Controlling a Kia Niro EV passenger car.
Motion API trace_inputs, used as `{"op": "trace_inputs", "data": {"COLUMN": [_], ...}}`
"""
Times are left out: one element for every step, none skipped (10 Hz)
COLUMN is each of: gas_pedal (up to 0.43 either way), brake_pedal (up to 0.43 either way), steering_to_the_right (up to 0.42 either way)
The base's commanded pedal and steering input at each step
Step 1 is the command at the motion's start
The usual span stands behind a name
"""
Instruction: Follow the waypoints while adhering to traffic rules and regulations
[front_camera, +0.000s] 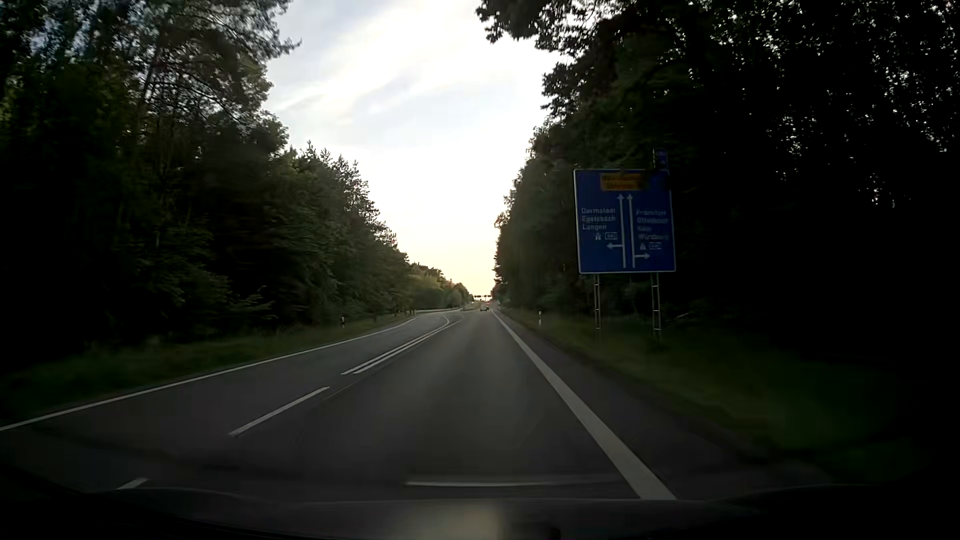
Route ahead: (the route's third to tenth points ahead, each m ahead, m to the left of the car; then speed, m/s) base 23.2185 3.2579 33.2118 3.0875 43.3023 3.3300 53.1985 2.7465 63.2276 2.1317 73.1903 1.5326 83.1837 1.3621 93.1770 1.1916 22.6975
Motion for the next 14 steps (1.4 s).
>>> {"op": "trace_inputs", "data": {"gas_pedal": [0.079, 0.079, 0.079, 0.079, 0.079, 0.079, 0.079, 0.079, 0.079, 0.079, 0.079, 0.079, 0.079, 0.079], "brake_pedal": [0.000, 0.000, 0.000, 0.000, 0.000, 0.000, 0.000, 0.000, 0.000, 0.000, 0.000, 0.000, 0.000, 0.000], "steering_to_the_right": [-0.003, -0.003, -0.003, -0.003, -0.003, -0.002, -0.002, -0.001, -0.001, -0.001, -0.001, -0.001, -0.001, -0.001]}}
